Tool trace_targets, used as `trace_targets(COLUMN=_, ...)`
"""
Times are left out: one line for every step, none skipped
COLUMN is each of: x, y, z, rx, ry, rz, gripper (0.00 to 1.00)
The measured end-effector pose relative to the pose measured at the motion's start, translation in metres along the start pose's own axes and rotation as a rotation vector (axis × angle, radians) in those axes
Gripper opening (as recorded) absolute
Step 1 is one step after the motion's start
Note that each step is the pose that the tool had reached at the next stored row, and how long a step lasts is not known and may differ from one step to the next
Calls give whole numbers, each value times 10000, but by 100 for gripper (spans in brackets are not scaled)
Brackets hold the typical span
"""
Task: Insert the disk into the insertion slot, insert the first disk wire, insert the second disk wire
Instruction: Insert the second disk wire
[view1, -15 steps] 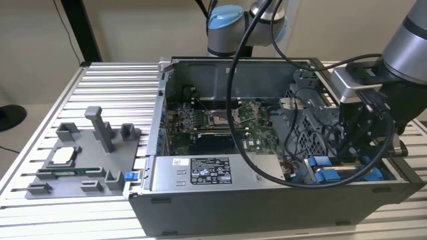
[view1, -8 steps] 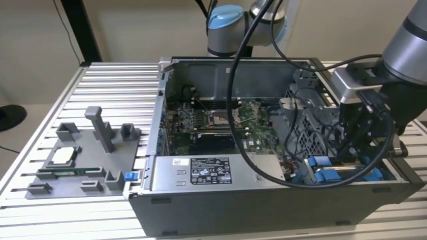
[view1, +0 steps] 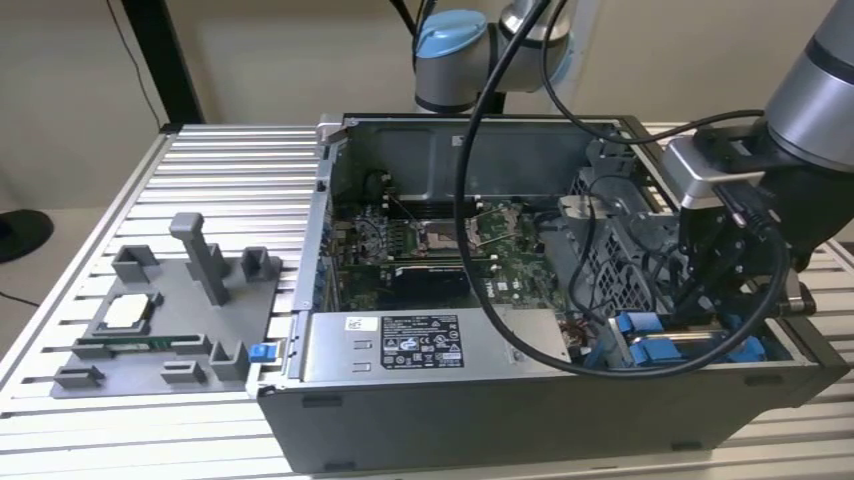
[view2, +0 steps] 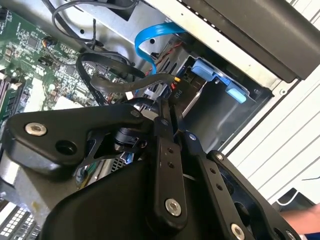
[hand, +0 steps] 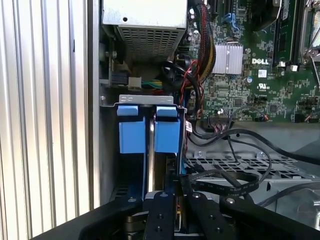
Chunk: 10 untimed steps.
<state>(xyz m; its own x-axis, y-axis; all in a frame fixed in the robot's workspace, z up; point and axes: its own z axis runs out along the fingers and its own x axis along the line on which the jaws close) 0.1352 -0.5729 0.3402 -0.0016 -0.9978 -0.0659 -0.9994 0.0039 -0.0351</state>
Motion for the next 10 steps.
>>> trace_targets(x=0, y=0, z=5, rx=5, ry=2, rz=-1, gripper=0)
trace_targets(x=1, y=0, z=11, rx=9, ry=6, rz=-2, gripper=0)
trace_targets(x=2, y=0, z=21, rx=13, ry=12, rz=-3, gripper=0)
trace_targets(x=3, y=1, z=34, rx=16, ry=21, rz=-2, gripper=0)
trace_targets(x=4, y=2, z=52, rx=19, ry=25, rz=-3, gripper=0)
trace_targets(x=6, y=3, z=70, rx=20, ry=25, rz=-2, gripper=0)
trace_targets(x=7, y=4, z=89, rx=20, ry=21, rz=-2, gripper=0)
trace_targets(x=3, y=4, z=101, rx=19, ry=27, rz=-2, gripper=0)
trace_targets(x=3, y=5, z=105, rx=18, ry=37, rz=-2, gripper=0)
trace_targets(x=2, y=5, z=104, rx=19, ry=39, rz=-2, gripper=0)
